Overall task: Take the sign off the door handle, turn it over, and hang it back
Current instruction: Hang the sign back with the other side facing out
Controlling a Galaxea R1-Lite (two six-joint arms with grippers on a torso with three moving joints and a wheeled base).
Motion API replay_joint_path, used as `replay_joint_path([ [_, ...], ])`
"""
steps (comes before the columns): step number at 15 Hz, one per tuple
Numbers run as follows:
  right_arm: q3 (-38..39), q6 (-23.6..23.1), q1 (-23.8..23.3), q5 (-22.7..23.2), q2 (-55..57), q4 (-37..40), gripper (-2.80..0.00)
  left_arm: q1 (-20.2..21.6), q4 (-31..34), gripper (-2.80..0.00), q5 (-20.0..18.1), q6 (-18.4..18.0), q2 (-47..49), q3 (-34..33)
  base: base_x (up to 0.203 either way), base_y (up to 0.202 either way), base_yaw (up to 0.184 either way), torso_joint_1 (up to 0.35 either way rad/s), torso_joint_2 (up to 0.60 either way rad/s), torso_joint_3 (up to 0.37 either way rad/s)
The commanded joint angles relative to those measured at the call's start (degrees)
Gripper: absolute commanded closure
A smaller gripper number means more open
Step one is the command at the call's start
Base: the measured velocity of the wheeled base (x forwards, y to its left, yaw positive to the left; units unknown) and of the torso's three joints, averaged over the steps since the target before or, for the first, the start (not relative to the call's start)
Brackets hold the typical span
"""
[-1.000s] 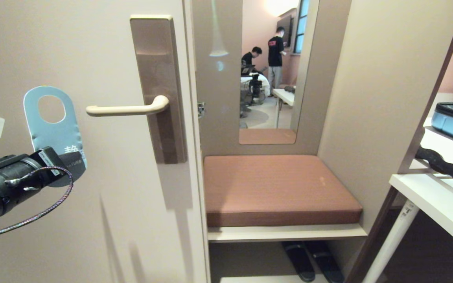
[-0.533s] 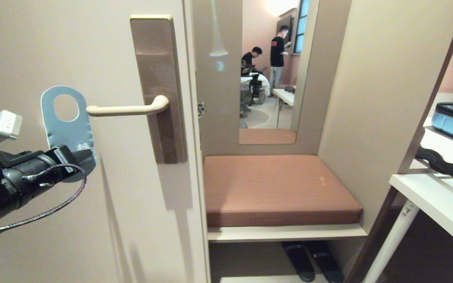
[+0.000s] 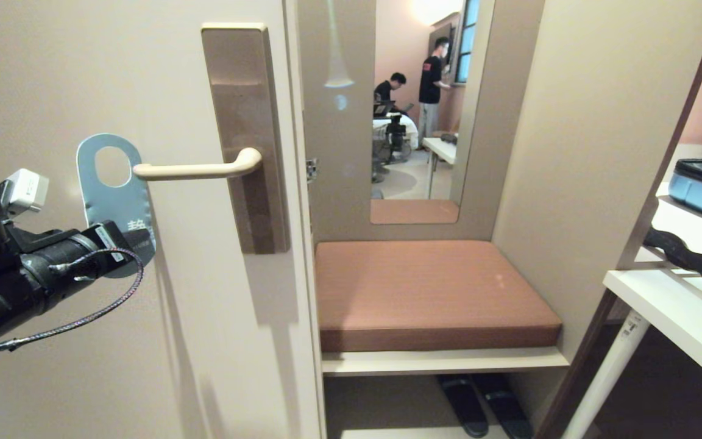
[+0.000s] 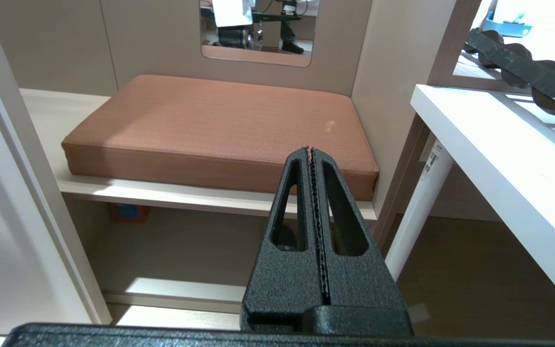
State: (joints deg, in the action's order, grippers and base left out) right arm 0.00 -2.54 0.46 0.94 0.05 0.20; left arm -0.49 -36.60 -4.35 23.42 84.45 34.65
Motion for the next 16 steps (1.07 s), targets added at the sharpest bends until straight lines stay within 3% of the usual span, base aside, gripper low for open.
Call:
replay_joint_path([
  [1,0.0,0.0,0.0,0.0,0.0,0.0,0.0,0.0,-0.2,0.0,0.0,0.0,0.9,0.0,0.0,0.0,0.0,0.0,0.0,0.0],
  [16,0.0,0.0,0.1,0.0,0.0,0.0,0.0,-3.9,-0.3,0.0,0.0,-1.6,1.4,2.4,0.0,0.0,0.0,0.0,0.0,0.0],
])
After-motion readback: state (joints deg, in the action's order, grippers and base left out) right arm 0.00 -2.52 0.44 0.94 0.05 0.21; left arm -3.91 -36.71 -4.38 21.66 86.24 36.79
